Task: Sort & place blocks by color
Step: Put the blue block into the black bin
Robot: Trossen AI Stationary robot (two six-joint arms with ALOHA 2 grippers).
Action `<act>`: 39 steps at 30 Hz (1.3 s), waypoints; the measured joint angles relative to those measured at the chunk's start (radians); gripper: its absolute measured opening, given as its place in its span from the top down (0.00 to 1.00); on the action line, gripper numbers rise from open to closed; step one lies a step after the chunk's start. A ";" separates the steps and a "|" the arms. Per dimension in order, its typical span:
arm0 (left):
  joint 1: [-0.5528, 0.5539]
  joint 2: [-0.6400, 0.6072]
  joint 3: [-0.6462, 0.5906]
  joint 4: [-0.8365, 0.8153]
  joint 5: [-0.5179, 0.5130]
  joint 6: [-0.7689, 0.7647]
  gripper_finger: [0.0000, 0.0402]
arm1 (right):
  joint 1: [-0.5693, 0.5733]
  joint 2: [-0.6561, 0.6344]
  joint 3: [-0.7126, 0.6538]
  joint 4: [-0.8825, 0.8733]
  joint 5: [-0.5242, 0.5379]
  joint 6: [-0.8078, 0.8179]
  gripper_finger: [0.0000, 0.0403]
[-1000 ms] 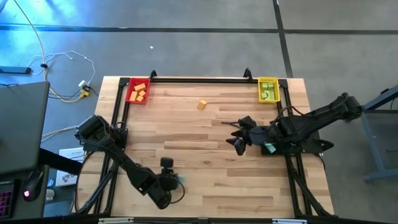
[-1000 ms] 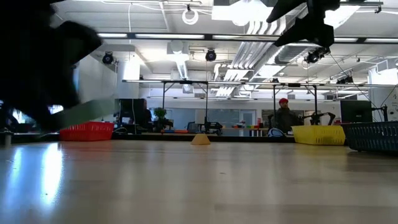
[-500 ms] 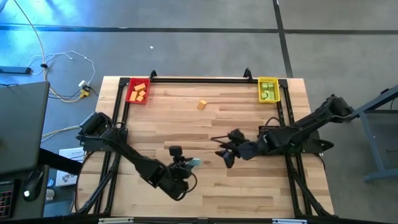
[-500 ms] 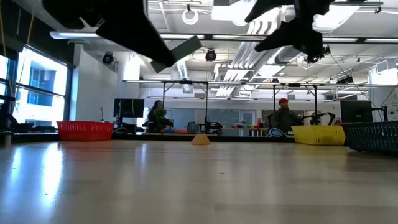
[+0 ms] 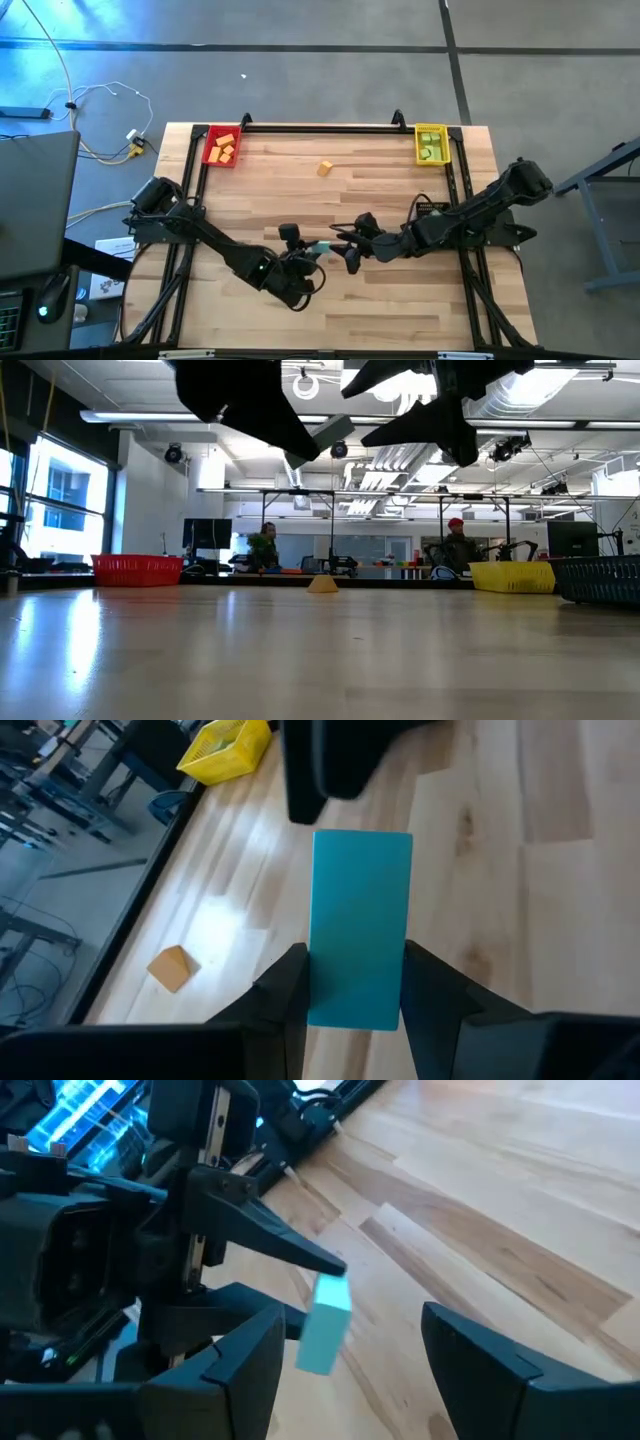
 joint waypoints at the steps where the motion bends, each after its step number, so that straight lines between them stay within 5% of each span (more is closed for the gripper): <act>1: 0.006 0.000 0.000 0.003 0.000 0.011 0.76 | -0.001 0.004 0.000 0.004 0.004 0.000 0.45; 15: 0.071 -0.001 0.000 0.137 0.011 0.127 0.75 | -0.031 0.031 0.000 0.003 0.050 -0.048 0.47; 25: 0.108 -0.001 0.000 0.135 0.058 0.116 0.74 | -0.028 0.030 0.000 0.001 0.050 -0.114 0.90; 39: 0.128 -0.001 0.000 0.130 0.252 -0.008 0.74 | 0.005 0.031 0.000 -0.274 0.086 0.011 0.92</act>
